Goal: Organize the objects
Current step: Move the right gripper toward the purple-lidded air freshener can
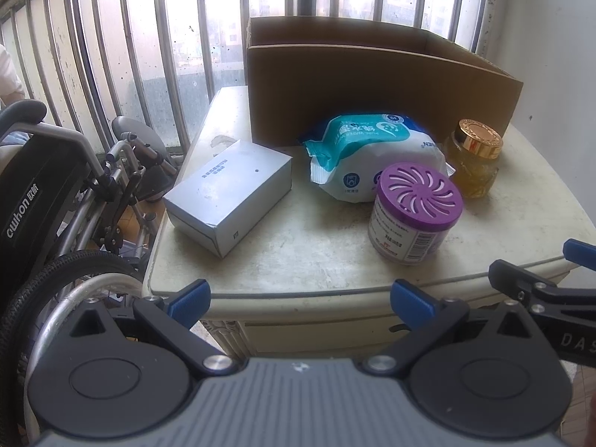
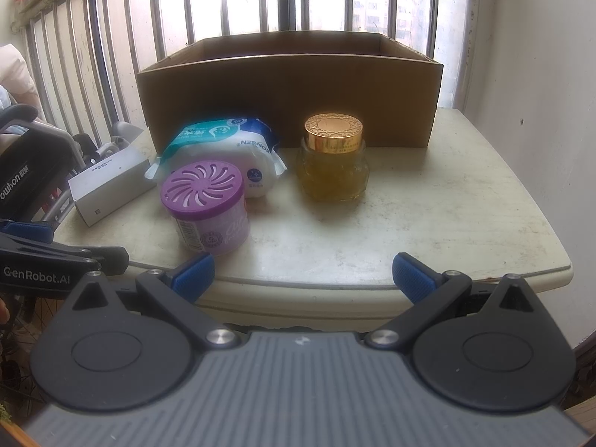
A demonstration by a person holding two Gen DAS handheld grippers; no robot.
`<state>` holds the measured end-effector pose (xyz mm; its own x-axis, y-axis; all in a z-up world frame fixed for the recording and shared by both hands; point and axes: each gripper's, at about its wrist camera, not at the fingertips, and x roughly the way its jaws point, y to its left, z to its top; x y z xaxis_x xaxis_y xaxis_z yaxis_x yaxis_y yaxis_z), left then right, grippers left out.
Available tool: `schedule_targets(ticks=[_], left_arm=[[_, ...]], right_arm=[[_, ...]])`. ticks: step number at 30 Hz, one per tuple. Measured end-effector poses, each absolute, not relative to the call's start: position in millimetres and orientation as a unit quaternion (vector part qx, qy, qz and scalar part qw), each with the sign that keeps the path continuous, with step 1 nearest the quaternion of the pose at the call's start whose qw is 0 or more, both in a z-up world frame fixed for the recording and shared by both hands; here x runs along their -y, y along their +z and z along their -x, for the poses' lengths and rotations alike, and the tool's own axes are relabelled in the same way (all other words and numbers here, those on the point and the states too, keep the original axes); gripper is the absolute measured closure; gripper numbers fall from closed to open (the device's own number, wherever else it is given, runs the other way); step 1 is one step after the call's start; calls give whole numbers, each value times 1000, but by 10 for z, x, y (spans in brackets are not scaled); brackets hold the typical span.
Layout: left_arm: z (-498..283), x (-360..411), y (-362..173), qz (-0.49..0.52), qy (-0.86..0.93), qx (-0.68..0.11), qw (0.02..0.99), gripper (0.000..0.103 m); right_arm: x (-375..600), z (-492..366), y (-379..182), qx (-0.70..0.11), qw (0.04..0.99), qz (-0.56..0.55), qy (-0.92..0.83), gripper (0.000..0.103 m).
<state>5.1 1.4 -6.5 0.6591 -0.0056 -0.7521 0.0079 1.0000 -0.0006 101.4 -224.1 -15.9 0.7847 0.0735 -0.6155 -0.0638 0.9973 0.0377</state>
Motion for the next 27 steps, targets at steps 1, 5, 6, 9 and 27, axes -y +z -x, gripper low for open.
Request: schedule_targets(ticks=[1, 5, 6, 9, 27], left_arm=[[-55, -17, -65, -1, -4, -413, 911, 0], [-66, -18, -71, -1, -4, -415, 910, 0], [-68, -20, -66, -1, -6, -416, 910, 0], [-76, -27, -64, 0, -7, -415, 910, 0], [-145, 2, -75, -20, -69, -361, 930, 0]], right_arm=[[2240, -1014, -160, -326, 945, -7, 36, 1], [2247, -1021, -162, -325, 945, -8, 35, 1], [2250, -1028, -163, -325, 945, -8, 34, 1], [2266, -1052, -165, -326, 945, -9, 31, 1], [2454, -1150, -60, -257, 964, -4, 72, 1]])
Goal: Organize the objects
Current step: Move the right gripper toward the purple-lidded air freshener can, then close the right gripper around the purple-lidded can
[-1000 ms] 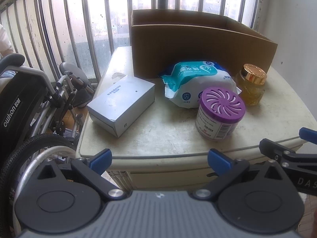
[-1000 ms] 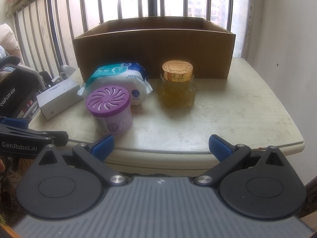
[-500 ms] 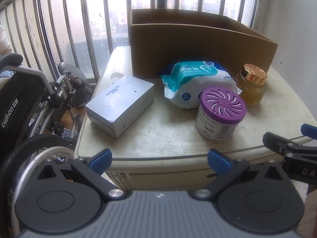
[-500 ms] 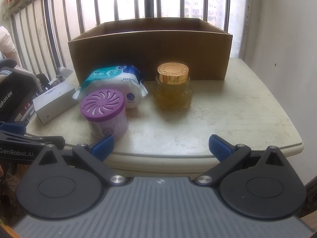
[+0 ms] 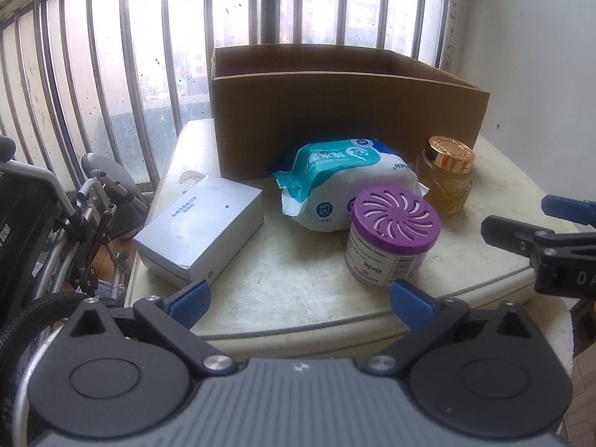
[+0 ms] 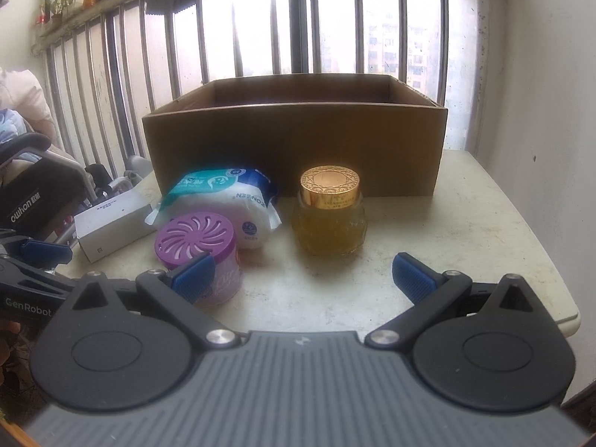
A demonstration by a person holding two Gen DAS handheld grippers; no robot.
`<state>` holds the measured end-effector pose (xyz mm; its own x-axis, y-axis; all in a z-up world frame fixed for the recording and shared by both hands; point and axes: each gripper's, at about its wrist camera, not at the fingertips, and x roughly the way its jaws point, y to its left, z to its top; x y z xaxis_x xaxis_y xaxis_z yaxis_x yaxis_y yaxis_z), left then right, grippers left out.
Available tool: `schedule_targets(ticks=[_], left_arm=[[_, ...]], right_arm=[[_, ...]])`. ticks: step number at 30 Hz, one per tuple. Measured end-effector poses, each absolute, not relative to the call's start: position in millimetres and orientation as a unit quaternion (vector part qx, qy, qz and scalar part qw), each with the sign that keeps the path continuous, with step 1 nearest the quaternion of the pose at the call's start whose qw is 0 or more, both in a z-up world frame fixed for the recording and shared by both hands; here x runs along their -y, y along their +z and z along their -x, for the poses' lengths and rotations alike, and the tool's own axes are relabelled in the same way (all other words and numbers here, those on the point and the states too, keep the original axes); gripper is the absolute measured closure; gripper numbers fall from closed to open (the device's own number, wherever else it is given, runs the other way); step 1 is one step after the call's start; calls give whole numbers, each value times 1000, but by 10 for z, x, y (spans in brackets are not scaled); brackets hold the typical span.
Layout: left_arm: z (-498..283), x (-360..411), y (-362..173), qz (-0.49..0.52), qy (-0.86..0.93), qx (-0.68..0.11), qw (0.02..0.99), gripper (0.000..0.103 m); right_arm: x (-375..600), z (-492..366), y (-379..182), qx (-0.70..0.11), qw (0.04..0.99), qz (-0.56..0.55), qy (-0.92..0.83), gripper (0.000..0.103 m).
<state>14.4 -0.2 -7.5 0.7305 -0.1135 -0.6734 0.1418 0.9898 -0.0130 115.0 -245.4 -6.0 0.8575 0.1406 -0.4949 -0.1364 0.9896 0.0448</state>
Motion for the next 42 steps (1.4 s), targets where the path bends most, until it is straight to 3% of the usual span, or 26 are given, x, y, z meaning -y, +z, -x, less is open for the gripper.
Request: schedule_targets(ticks=[9, 21, 38, 42], left_arm=[[-226, -7, -108, 6, -125, -337, 933, 0], [-242, 134, -170, -40, -151, -293, 943, 0], [-474, 333, -378, -88, -165, -308, 933, 1], [-512, 364, -394, -91, -179, -304, 931, 6]], right_arm=[[2498, -1270, -45, -237, 964, -6, 121, 1], [2474, -1514, -130, -254, 947, -60, 186, 1], [2270, -1825, -277, -298, 913, -91, 263, 3], [2254, -1856, -308, -306, 907, -95, 273, 7]])
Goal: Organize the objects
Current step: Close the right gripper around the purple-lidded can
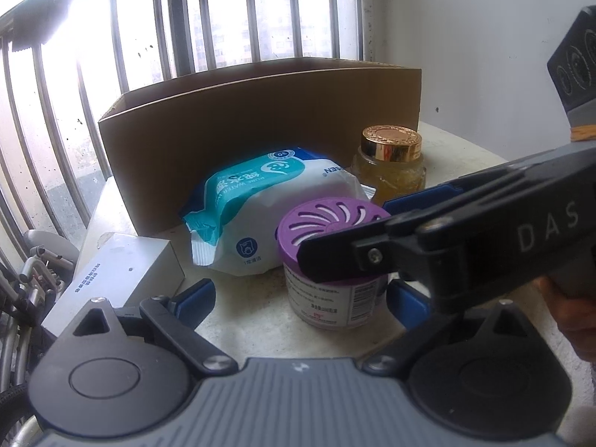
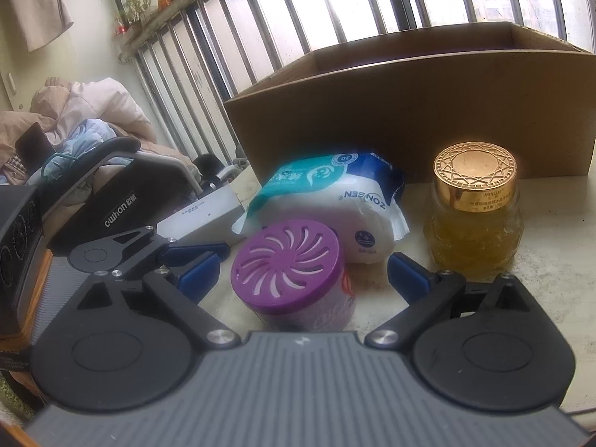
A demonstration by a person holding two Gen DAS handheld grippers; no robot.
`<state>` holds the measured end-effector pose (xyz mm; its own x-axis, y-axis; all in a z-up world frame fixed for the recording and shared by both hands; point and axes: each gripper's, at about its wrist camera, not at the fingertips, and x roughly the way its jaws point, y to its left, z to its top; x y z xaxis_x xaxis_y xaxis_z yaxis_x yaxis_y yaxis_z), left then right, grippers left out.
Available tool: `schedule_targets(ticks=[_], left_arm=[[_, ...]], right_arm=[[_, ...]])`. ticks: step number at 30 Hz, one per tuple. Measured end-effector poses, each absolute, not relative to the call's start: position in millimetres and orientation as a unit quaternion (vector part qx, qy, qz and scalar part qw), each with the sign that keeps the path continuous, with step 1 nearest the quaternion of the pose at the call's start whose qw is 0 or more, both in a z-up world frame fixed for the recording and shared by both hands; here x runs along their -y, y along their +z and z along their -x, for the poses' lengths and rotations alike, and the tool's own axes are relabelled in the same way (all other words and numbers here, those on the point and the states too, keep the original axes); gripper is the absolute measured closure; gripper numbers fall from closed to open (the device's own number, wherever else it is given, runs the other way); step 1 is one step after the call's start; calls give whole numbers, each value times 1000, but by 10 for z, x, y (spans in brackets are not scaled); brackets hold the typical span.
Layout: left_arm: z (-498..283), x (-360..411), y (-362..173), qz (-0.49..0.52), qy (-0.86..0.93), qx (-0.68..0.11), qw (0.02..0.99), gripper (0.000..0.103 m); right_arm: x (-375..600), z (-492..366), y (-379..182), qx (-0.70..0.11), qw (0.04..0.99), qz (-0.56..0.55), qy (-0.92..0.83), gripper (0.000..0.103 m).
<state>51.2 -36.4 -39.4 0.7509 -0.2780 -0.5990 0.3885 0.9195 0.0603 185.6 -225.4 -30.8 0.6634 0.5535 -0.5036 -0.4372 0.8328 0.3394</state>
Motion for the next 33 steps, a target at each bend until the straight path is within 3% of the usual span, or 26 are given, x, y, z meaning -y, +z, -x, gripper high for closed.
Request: schedule_targets(ticks=[6, 11, 21, 33], left_arm=[[-582, 399, -405, -82, -201, -310, 926, 21], [-633, 435, -438, -73, -212, -327, 918, 29], [-656, 489, -438, -74, -212, -322, 920, 37], [-637, 484, -447, -73, -212, -318, 921, 37]], right_arm=[[2232, -1924, -339, -320, 897, -106, 286, 14], [2207, -1986, -376, -335, 888, -115, 293, 28], [2202, -2005, -371, -344, 881, -126, 299, 28], [2172, -1983, -355, -351, 882, -108, 296, 27]])
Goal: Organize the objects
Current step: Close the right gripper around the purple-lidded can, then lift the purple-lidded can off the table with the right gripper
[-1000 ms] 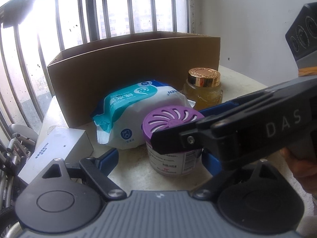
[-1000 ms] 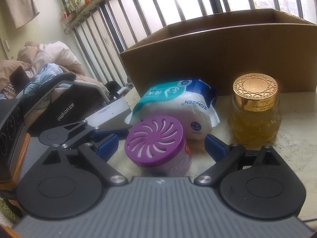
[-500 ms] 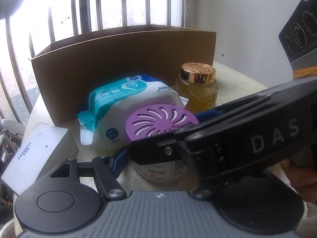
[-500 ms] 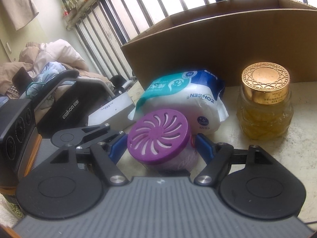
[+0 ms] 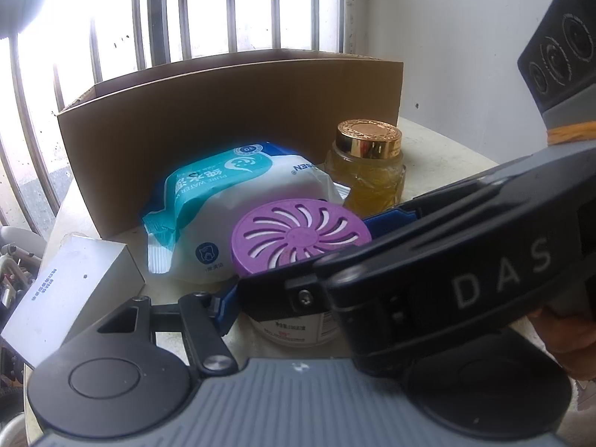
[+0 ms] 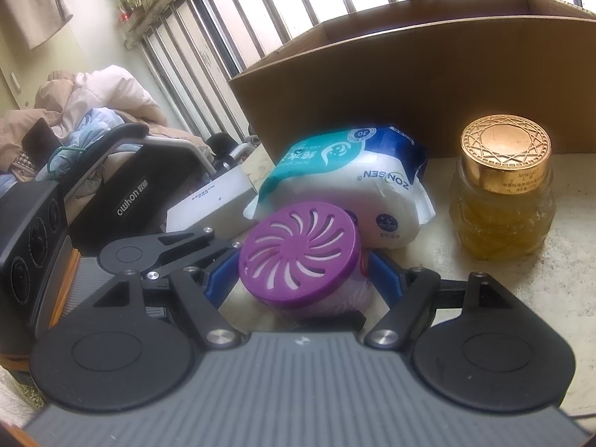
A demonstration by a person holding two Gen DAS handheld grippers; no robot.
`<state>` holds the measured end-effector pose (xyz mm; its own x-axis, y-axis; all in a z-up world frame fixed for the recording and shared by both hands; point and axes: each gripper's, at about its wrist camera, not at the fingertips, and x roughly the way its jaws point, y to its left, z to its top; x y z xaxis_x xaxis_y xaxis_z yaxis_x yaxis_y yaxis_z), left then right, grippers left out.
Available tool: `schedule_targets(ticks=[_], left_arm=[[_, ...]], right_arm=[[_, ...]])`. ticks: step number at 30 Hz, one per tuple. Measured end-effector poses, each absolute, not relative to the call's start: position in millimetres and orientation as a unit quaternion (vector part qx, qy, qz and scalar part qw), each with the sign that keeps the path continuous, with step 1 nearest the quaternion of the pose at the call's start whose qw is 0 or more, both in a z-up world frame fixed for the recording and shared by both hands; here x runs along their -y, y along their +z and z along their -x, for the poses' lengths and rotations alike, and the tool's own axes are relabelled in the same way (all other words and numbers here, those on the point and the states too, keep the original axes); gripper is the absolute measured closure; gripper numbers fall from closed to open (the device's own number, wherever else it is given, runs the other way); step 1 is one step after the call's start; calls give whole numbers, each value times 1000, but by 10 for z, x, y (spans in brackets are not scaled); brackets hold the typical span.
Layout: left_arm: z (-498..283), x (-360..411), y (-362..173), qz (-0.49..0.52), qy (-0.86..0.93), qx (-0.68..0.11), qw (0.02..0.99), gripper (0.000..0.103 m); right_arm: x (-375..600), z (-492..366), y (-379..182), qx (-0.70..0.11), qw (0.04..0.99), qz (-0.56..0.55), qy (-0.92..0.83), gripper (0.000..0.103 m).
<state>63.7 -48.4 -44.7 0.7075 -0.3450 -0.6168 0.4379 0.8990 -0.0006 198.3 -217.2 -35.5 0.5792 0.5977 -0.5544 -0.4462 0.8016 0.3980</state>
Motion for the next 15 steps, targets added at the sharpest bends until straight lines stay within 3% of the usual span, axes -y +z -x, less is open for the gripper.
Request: schedule_targets(ticks=[15], left_arm=[[-639, 485, -449, -71, -211, -317, 922, 37]], right_arm=[[2190, -1989, -344, -354, 881, -108, 294, 27]])
